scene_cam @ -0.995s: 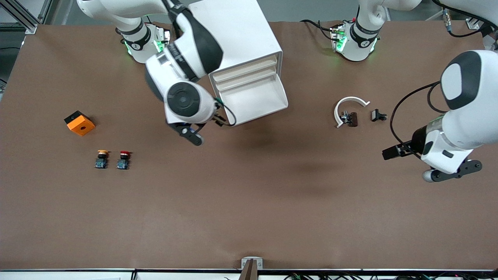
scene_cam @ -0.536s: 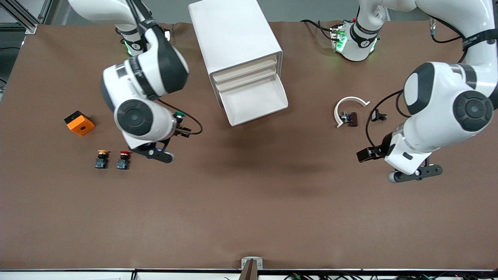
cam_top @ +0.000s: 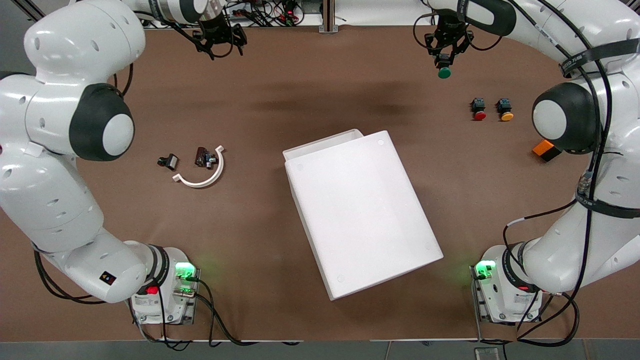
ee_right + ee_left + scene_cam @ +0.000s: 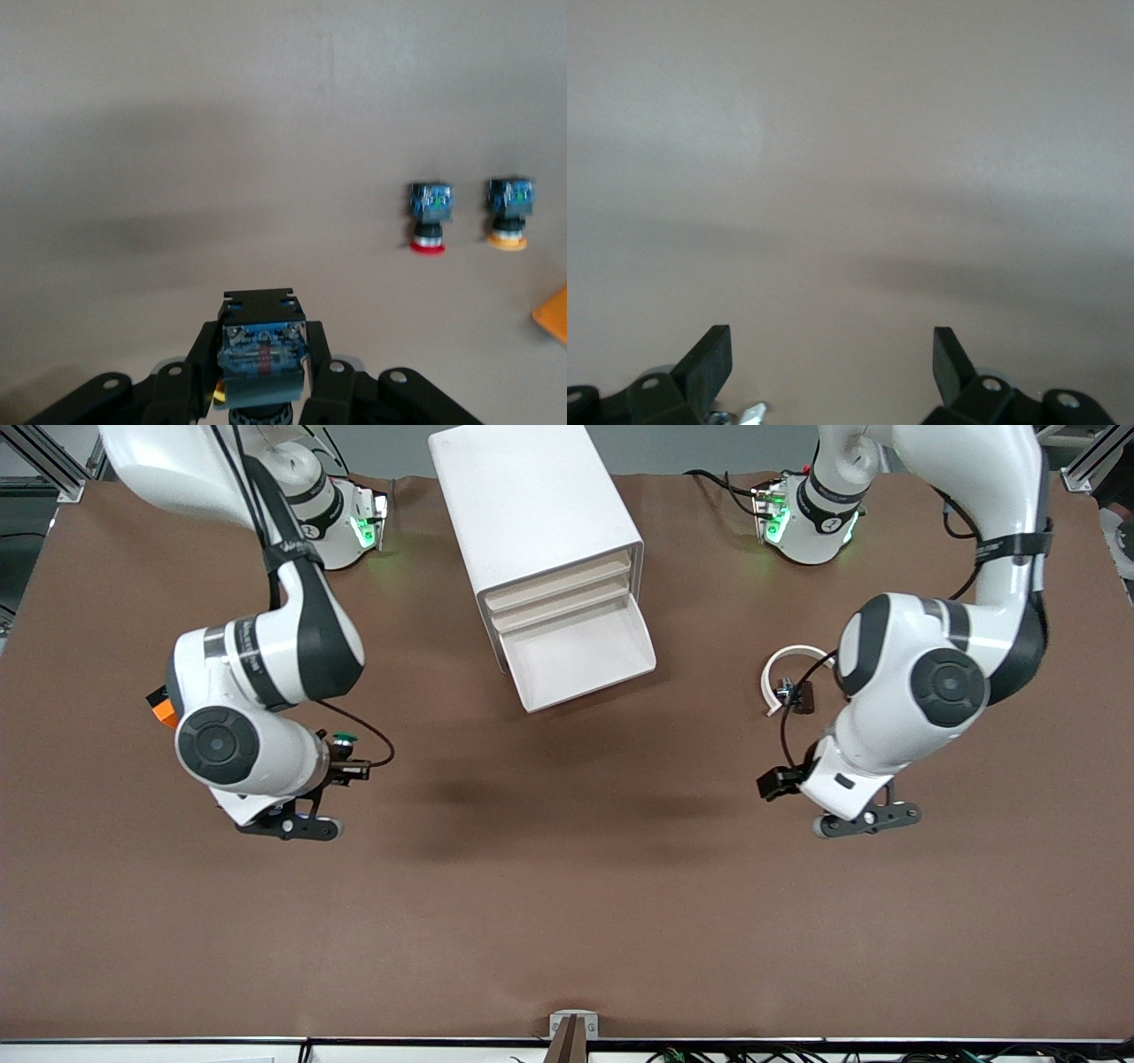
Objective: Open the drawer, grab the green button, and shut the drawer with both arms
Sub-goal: 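Set the green button beside the red button while the left gripper reaches the drawer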
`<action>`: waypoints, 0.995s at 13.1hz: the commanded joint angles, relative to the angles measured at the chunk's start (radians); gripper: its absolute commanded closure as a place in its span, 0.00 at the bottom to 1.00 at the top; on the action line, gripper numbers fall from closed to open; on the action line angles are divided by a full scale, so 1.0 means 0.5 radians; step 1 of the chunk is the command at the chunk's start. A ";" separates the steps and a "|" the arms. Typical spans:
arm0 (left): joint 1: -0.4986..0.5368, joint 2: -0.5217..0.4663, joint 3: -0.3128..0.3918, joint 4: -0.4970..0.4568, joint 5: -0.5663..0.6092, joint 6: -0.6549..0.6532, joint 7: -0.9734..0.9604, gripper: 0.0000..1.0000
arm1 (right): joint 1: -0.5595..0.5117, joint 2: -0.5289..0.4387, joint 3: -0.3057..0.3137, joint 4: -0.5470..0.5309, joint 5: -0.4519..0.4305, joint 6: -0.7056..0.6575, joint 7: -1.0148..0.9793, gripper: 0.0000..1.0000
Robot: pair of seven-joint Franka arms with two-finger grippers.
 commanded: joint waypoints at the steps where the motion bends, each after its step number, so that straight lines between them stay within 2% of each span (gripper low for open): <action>1: -0.095 0.077 0.007 -0.021 0.042 0.081 -0.061 0.00 | -0.084 -0.044 0.032 -0.233 -0.055 0.286 -0.115 0.86; 5: -0.184 0.206 0.004 -0.012 0.039 0.142 -0.177 0.00 | -0.160 -0.044 0.032 -0.586 -0.154 0.811 -0.118 0.86; 11: -0.337 0.311 -0.002 -0.006 0.017 0.142 -0.472 0.00 | -0.302 0.002 0.032 -0.776 -0.157 1.060 -0.210 0.85; 13: -0.350 0.344 -0.069 -0.003 0.011 0.145 -0.563 0.00 | -0.308 0.030 0.032 -0.826 -0.154 1.137 -0.241 0.85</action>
